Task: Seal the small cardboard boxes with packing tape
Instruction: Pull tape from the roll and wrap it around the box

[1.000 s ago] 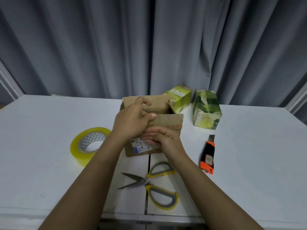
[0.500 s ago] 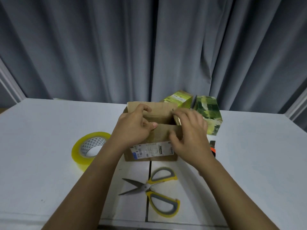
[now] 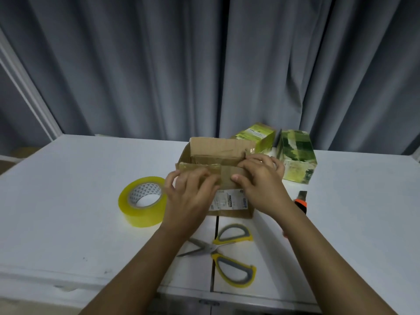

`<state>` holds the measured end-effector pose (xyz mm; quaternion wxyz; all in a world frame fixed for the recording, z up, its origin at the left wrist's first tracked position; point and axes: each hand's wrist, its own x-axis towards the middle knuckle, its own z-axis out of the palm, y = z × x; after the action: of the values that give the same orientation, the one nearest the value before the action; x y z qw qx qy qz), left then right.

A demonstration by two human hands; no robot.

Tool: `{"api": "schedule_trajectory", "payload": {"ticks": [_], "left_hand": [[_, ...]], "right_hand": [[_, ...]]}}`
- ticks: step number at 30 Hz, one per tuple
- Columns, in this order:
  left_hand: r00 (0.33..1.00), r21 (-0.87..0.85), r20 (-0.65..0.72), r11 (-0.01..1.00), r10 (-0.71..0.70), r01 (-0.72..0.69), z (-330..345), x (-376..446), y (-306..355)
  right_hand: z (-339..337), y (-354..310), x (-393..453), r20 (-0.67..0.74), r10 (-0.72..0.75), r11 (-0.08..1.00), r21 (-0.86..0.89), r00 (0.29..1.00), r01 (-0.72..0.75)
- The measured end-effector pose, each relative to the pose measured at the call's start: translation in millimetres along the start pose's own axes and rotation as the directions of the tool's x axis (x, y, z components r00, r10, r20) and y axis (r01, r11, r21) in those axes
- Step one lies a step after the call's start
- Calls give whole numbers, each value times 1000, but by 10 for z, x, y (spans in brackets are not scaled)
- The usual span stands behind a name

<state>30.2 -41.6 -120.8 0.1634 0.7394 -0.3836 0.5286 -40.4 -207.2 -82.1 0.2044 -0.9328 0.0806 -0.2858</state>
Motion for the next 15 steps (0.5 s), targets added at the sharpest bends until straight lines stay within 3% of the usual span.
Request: {"api": "schedule_trajectory", "payload": {"ticks": [5,15], "left_hand": [[996,77,24,993,87,-88,120,-55,-19],[990,24,107,995,94,-97,226,18,-1]], "right_hand": [[21,10,-28,-11,-6,1000,-1,1000,6],[44,71,-18,-33,-24,996,88,999,27]]}}
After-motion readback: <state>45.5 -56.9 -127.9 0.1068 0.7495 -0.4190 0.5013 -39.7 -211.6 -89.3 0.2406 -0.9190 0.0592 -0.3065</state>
